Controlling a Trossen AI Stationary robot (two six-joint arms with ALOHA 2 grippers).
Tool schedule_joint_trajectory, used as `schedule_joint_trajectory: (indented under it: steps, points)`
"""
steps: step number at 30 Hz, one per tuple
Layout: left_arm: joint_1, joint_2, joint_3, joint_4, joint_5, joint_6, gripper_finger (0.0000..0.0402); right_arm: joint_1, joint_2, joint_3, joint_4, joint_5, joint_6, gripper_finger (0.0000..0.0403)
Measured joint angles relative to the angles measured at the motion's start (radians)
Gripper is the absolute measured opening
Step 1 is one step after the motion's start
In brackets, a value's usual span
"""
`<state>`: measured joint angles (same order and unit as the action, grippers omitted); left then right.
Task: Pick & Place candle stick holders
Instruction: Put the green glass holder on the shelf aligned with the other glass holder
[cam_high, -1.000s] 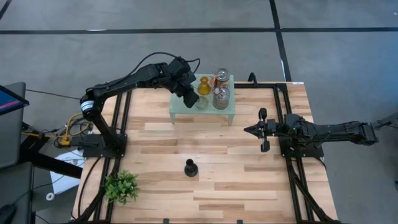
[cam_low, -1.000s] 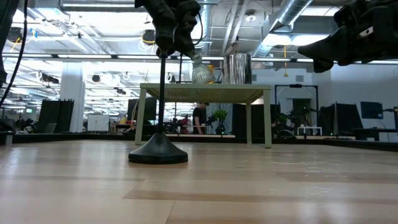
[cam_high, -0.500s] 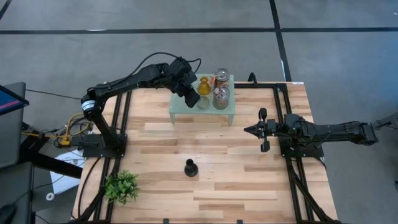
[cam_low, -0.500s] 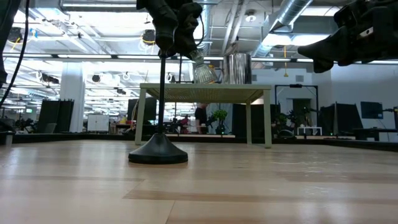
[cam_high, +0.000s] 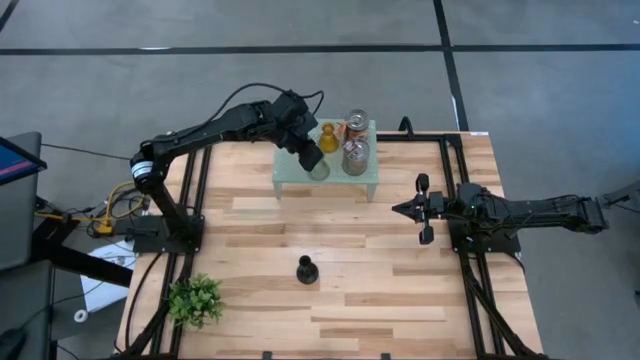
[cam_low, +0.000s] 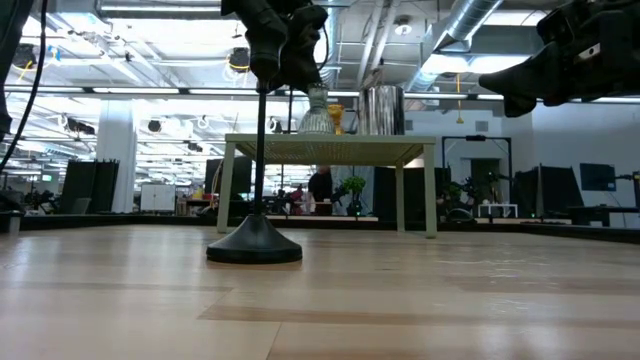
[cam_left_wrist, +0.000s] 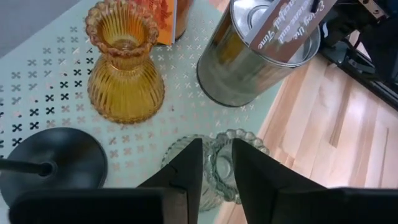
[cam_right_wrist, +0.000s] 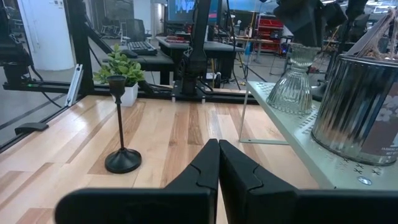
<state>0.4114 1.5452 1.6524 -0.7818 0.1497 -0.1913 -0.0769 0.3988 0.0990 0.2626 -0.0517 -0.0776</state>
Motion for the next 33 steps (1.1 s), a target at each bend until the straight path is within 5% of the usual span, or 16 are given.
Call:
schedule_joint_trajectory:
  steps: [18, 33]
  points:
    - [0.0, -0.001, 0.0, 0.073, 0.001, 0.004, 0.0091, 0.0, 0.0, 0.0, 0.0, 0.0, 0.0, 0.0]
    - [-0.035, -0.121, 0.002, 0.063, 0.011, -0.026, 0.0091, 0.0, 0.0, 0.0, 0.0, 0.0, 0.0, 0.0]
